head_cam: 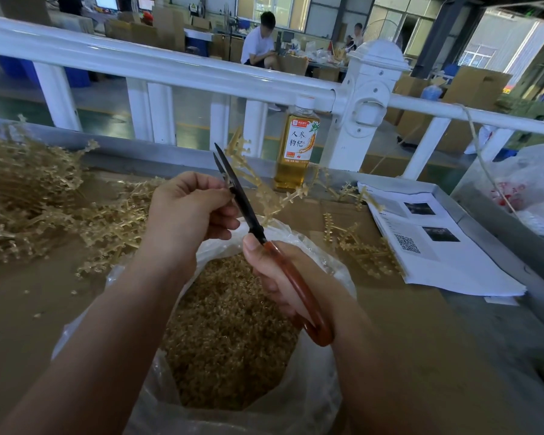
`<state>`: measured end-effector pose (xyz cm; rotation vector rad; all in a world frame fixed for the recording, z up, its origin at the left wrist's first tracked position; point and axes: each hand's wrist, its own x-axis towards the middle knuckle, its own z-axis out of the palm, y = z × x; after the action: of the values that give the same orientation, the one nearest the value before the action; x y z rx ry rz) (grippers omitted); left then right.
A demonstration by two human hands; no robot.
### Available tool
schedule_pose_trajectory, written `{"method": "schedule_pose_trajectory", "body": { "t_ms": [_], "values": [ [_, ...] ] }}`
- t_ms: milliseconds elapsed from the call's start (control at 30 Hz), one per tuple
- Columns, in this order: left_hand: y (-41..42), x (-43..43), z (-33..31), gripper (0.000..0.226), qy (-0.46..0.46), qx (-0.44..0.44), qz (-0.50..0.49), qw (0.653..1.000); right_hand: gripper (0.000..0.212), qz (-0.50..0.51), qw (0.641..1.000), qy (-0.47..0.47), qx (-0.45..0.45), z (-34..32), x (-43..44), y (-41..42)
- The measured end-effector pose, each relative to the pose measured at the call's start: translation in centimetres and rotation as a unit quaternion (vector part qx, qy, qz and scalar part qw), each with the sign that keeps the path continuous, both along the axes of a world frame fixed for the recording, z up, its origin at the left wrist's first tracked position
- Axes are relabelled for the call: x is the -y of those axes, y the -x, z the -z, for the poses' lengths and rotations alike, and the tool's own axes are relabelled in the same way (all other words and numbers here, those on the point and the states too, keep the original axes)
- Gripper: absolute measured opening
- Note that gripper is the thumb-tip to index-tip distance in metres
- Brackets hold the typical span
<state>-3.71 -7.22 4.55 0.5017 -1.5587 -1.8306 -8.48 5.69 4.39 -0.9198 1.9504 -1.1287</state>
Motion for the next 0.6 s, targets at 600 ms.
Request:
{"method": "schedule_pose_trajectory", "body": {
  "t_ms": [600],
  "values": [
    [-0.5, 1.0, -0.5, 0.019, -0.104, -0.008, 0.107, 0.989, 0.042, 0.022, 0.999, 0.003, 0.042, 0.4, -0.1, -0.1]
  ]
}}
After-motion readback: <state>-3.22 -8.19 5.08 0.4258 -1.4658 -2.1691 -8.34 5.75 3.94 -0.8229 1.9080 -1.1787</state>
